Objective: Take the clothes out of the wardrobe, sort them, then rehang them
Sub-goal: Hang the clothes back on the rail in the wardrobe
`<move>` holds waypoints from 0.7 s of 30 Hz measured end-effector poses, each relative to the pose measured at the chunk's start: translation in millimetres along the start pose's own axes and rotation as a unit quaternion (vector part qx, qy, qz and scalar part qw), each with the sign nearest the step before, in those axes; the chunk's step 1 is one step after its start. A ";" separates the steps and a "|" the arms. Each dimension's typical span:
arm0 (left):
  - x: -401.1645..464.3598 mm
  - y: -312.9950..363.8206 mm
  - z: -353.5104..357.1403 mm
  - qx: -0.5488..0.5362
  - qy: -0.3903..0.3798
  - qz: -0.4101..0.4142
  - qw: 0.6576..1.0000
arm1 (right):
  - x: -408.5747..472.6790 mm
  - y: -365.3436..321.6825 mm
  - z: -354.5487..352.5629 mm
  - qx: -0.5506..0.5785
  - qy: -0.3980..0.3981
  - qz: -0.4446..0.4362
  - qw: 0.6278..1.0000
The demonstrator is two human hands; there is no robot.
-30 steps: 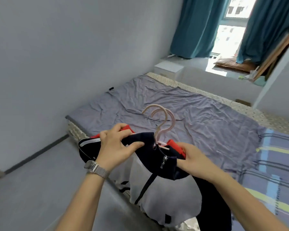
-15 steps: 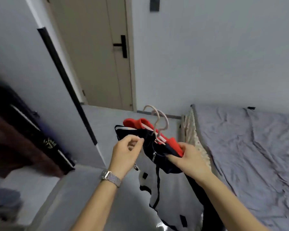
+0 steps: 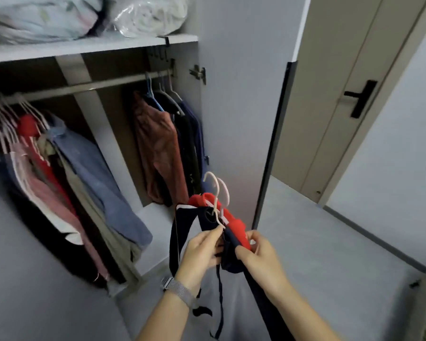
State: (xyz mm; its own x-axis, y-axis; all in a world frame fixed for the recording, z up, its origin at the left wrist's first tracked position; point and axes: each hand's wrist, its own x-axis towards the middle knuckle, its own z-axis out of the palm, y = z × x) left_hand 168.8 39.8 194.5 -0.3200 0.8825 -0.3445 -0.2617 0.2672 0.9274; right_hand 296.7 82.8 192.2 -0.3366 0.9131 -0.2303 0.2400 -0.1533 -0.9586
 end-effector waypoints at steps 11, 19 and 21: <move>119.2 76.5 -84.8 0.109 0.165 0.050 0.979 | 133.4 -55.3 98.2 0.101 -0.195 0.004 0.976; 198.3 126.9 -109.1 0.171 0.248 0.059 0.952 | 235.3 -96.0 123.8 0.112 -0.317 0.005 0.942; 210.6 138.9 -119.2 0.166 0.267 0.067 0.947 | 256.6 -110.9 133.4 0.101 -0.340 -0.001 0.935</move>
State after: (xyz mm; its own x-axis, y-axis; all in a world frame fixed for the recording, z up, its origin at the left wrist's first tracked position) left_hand -43.5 216.7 233.4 -0.7686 0.6184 -0.1636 0.0851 0.3523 0.9320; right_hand 62.2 283.7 217.1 -0.8539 0.4732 -0.2167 0.0854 -0.2834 -0.9552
